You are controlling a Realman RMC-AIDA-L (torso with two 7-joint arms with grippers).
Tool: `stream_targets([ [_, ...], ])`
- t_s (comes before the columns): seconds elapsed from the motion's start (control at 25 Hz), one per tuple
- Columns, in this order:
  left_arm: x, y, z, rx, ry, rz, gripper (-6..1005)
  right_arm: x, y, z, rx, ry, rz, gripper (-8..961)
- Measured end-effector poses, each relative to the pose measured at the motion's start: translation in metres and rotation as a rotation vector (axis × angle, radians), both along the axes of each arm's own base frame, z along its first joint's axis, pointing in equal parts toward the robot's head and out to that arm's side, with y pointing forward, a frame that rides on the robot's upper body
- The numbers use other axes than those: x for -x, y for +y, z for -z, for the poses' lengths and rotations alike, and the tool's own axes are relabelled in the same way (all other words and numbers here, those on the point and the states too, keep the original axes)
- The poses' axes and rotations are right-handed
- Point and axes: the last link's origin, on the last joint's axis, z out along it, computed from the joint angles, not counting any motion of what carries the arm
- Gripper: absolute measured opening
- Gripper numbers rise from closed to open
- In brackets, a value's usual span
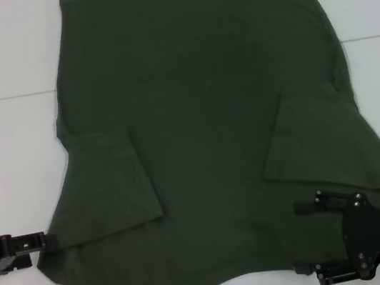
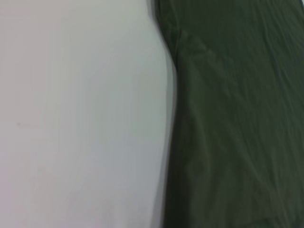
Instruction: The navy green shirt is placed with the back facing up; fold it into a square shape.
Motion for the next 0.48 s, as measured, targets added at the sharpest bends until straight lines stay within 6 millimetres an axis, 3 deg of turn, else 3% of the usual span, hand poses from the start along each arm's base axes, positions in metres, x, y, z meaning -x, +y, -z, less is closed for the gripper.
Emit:
stream_targets([
  [0.48, -0.0007, 0.0015, 0.0040, 0.016, -0.006, -0.003, 824, -0.0003, -0.0015, 0.0012, 0.006, 0.005, 0.004, 944],
])
